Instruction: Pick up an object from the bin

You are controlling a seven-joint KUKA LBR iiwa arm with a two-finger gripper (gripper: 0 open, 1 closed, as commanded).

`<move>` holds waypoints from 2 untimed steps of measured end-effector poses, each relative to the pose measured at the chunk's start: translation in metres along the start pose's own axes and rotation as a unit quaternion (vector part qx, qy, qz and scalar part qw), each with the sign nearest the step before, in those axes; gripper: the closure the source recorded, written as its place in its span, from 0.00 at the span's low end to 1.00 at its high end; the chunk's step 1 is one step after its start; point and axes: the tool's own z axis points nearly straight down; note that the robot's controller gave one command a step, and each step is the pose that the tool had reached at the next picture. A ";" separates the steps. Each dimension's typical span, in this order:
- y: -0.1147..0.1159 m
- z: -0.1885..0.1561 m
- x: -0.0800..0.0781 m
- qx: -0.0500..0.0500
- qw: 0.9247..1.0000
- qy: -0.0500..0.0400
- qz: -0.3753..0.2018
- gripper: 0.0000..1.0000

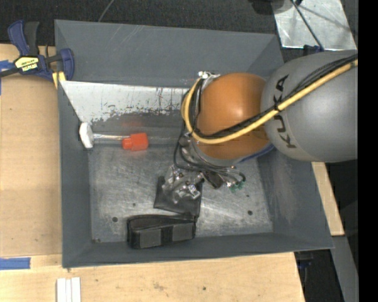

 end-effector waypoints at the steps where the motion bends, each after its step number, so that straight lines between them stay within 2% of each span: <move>1: 0.000 0.000 0.000 0.000 1.000 0.000 0.000 0.00; 2: -0.071 0.083 -0.036 -0.001 0.998 -0.002 -0.055 0.00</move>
Offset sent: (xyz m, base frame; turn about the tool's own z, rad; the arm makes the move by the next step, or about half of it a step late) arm 0.0000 0.0000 0.0000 0.0000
